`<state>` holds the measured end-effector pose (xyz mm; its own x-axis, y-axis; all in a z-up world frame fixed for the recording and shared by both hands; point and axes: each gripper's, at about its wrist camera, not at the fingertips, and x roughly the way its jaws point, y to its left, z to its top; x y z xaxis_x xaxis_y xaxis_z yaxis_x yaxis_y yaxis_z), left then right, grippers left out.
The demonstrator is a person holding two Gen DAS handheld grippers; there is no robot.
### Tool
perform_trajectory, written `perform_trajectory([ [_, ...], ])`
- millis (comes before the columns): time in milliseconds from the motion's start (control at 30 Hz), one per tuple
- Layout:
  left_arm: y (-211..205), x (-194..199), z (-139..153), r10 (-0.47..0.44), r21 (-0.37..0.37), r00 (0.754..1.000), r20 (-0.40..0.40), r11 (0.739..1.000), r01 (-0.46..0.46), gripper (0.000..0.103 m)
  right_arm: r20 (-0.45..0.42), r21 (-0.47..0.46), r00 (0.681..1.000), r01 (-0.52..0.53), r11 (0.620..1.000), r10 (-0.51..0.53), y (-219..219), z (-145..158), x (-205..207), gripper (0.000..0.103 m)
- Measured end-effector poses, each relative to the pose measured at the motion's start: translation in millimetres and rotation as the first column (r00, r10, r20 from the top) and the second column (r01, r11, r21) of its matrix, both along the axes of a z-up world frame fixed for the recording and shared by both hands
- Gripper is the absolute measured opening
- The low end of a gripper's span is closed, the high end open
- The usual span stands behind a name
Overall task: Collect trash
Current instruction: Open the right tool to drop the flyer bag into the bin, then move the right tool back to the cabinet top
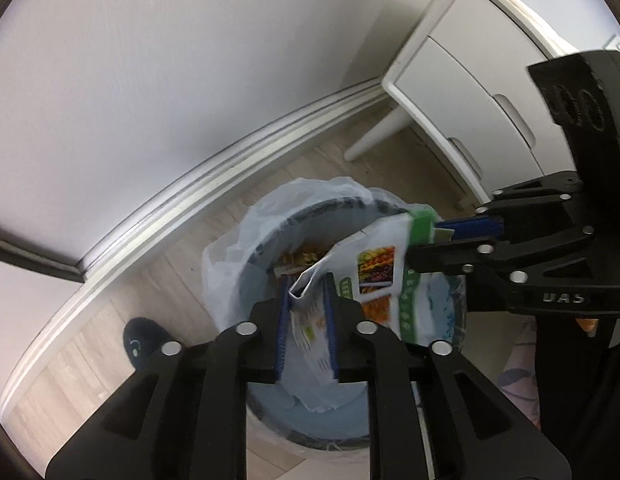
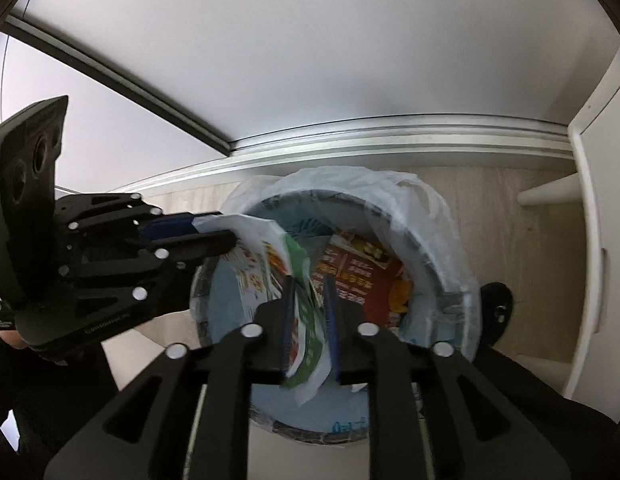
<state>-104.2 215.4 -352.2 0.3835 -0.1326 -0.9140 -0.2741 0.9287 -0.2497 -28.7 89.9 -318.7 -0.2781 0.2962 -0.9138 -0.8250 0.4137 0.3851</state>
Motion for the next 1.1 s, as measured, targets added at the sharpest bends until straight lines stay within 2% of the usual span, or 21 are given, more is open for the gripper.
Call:
perform_trajectory([
  [33,3,-1,1,0.012,0.002,1.0,0.002,1.0,-0.012,0.021,0.01,0.0,1.0,0.005,1.0,-0.005,-2,1,2,0.04],
  [67,5,-2,2,0.021,0.006,1.0,0.005,1.0,-0.021,0.026,0.018,0.004,1.0,0.013,1.0,-0.013,-3,3,3,0.054],
  [133,8,-5,6,0.04,0.018,0.999,0.017,0.999,-0.04,0.041,0.028,0.014,0.999,0.029,0.999,-0.03,-6,8,7,0.058],
  [167,10,-5,7,0.045,0.023,0.999,0.022,0.999,-0.045,0.044,0.035,0.018,0.999,0.034,0.999,-0.035,-7,10,8,0.06],
  [233,12,-7,11,0.055,0.036,0.998,0.038,0.998,-0.056,0.062,0.044,0.034,0.998,0.048,0.998,-0.049,-9,17,12,0.064],
  [333,13,-9,18,0.074,0.042,0.995,0.069,0.996,-0.077,0.078,0.07,0.079,0.994,0.077,0.994,-0.082,-13,33,17,0.076],
  [400,14,-10,23,0.084,0.042,0.993,0.087,0.995,-0.088,0.085,0.091,0.112,0.991,0.085,0.99,-0.096,-17,46,20,0.086],
  [567,8,-7,41,0.073,0.065,0.988,0.133,0.995,-0.082,0.089,0.101,0.203,0.979,0.152,0.967,-0.175,-32,86,33,0.088],
  [800,-7,6,81,0.027,0.084,0.977,0.21,0.995,-0.045,0.09,0.099,0.317,0.948,0.259,0.912,-0.304,-58,136,56,0.088],
  [967,-21,24,120,-0.036,0.103,0.958,0.285,0.995,0.007,0.091,0.111,0.369,0.921,0.311,0.876,-0.374,-79,161,69,0.088],
  [1100,-32,42,154,-0.093,0.107,0.934,0.344,0.992,0.059,0.092,0.125,0.411,0.885,0.366,0.835,-0.449,-107,185,87,0.088],
])
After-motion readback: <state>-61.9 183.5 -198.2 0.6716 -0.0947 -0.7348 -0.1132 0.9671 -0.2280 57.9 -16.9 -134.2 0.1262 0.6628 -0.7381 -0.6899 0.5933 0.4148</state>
